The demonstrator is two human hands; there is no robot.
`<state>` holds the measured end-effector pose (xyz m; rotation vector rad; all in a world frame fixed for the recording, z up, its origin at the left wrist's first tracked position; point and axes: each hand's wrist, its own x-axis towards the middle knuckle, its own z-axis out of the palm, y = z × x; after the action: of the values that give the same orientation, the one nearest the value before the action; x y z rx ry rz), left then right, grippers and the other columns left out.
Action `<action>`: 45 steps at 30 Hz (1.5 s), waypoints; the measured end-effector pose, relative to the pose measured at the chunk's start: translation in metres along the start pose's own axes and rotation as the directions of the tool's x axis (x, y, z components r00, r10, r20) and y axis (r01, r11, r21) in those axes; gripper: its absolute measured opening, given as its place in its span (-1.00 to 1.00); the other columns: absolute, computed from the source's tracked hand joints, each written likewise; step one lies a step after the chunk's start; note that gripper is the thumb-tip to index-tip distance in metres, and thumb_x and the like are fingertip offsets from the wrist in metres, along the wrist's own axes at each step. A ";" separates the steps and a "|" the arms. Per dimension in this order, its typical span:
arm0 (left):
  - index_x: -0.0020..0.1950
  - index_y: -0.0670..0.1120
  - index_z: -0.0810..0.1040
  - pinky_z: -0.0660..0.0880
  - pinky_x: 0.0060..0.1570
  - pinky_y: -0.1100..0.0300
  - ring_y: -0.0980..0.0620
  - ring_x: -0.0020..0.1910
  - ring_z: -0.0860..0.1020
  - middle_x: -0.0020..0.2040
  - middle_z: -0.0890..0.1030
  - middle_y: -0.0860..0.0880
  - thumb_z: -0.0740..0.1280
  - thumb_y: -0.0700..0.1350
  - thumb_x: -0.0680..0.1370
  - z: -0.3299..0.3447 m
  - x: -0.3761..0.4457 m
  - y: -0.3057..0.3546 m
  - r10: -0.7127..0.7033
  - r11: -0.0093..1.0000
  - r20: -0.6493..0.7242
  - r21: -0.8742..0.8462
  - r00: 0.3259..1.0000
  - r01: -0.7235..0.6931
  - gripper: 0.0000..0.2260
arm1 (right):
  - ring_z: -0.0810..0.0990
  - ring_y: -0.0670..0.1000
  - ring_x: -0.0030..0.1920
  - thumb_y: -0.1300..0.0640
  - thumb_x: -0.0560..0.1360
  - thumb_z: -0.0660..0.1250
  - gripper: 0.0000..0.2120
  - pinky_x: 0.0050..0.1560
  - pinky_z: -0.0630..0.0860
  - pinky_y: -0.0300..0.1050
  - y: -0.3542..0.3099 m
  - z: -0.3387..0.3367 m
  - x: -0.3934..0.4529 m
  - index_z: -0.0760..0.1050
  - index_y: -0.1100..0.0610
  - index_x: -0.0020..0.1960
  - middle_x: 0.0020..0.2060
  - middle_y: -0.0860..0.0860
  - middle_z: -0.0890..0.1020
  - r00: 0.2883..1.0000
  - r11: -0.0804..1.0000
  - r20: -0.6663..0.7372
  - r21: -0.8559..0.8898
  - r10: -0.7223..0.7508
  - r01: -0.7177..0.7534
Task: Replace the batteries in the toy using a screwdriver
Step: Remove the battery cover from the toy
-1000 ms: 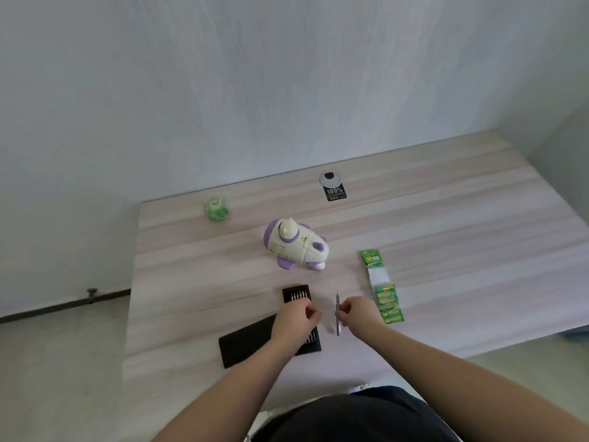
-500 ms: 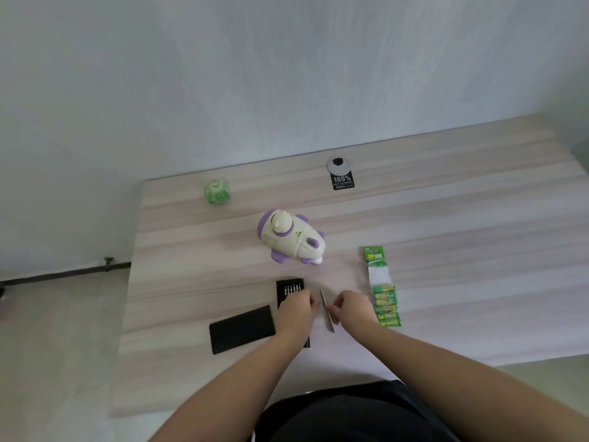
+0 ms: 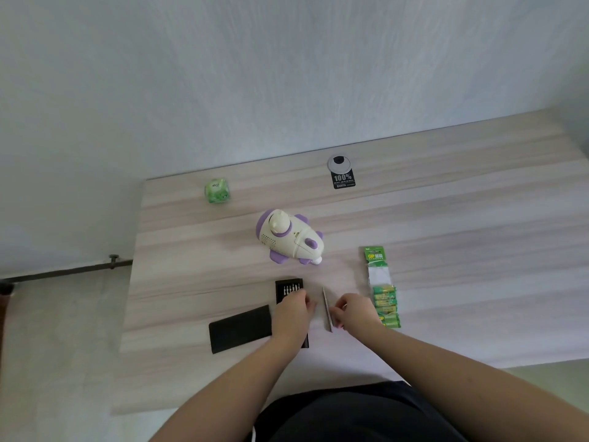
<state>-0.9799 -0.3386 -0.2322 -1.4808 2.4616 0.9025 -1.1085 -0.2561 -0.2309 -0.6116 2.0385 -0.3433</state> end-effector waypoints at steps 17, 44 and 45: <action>0.39 0.01 0.34 0.50 -0.07 0.15 0.01 -0.03 0.57 0.24 0.42 0.02 0.33 0.11 0.55 -0.016 -0.025 -0.037 -0.028 1.000 -0.003 -0.004 1.000 0.028 -0.55 | 0.64 -0.03 -0.17 0.03 0.49 0.36 -0.87 -0.16 0.55 -0.17 -0.003 0.021 -0.002 0.46 0.02 -0.18 -0.23 -0.01 0.70 0.993 0.989 0.061 -0.103 -0.101 0.106; 0.39 -0.02 0.33 0.49 -0.11 0.14 0.01 -0.03 0.57 0.24 0.48 0.01 0.25 0.21 0.57 -0.017 -0.029 -0.041 -0.038 0.999 -0.051 0.028 0.998 0.039 -0.52 | 0.56 0.09 -0.14 0.07 0.51 0.37 -0.76 -0.19 0.51 -0.05 0.017 -0.032 -0.040 0.44 0.11 0.13 0.01 0.01 0.45 0.760 0.915 -0.532 -0.074 -0.373 0.397; 0.37 -0.03 0.36 0.48 -0.13 0.15 0.01 -0.04 0.56 0.20 0.49 0.00 0.25 0.19 0.57 -0.019 -0.029 -0.039 -0.025 1.000 -0.085 0.011 0.996 0.026 -0.54 | 0.57 0.16 -0.09 0.12 0.47 0.42 -0.70 -0.14 0.51 0.01 0.026 -0.038 -0.039 0.44 0.15 0.15 0.03 0.08 0.46 0.694 0.908 -0.613 -0.097 -0.378 0.409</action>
<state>-0.9285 -0.3404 -0.2217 -1.5735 2.4962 0.8360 -1.1320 -0.2134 -0.1959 -1.0153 2.5012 -0.9587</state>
